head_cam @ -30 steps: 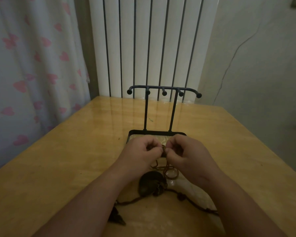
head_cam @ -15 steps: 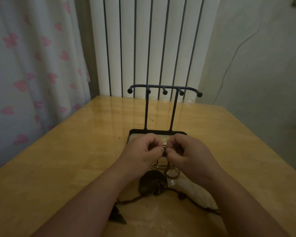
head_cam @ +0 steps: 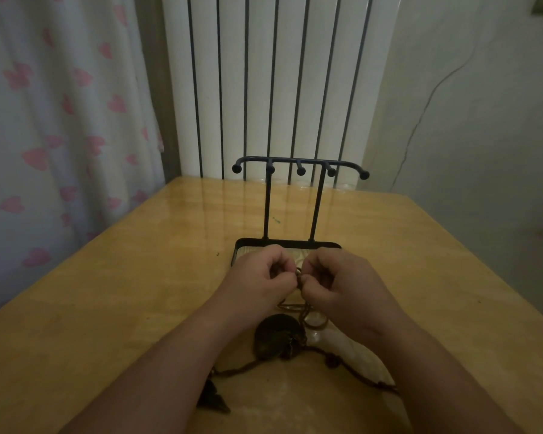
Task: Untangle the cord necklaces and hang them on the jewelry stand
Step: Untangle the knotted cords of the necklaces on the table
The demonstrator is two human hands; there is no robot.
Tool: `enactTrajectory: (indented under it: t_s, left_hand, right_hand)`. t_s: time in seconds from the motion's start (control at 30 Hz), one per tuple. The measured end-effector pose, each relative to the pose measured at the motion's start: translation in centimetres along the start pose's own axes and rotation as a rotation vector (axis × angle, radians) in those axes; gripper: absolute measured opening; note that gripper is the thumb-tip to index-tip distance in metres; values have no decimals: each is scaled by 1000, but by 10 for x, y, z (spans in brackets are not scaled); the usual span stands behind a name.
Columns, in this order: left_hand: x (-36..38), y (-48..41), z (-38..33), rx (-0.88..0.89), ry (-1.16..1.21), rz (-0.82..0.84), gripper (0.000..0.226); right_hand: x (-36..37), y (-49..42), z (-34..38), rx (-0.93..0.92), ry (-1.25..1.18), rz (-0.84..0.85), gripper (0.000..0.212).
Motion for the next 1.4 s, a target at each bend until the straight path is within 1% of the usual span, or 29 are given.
enactTrajectory:
  t_s: [0.2,0.4,0.57,0.67,0.8,1.07,1.4]
  left_hand:
    - [-1,0,0,-16,40,10,22]
    - [-2,-1,2,-11,6,36,21]
    - [0,0,1,-21,-4,95,21]
    - [1,0,0,-22,6,97,21]
    - [0,1,0,-8,-45,122,16]
    - [0,0,0,-27,-38,113,19]
    - [-1,1,1,-55,-16,156,21]
  right_hand:
    - [0,0,1,-6,-7,-14,9]
    - [0,1,2,-16,31,0,16]
    - [0,0,3,1,55,23,11]
    - [0,0,3,1,74,28,9]
    - [0,0,2,0,103,30,10]
    - [4,0,0,-21,118,18,10]
    - [6,0,-1,-28,91,37,8]
Point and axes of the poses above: each hand's wrist, its own y-axis away from the middle knuckle, its own x-axis out of the palm, z = x × y, the point moved 1 cm from there along -y, towards the middle knuckle, and after that the axes turned 3 degrees about y, right-handed, at the moved point
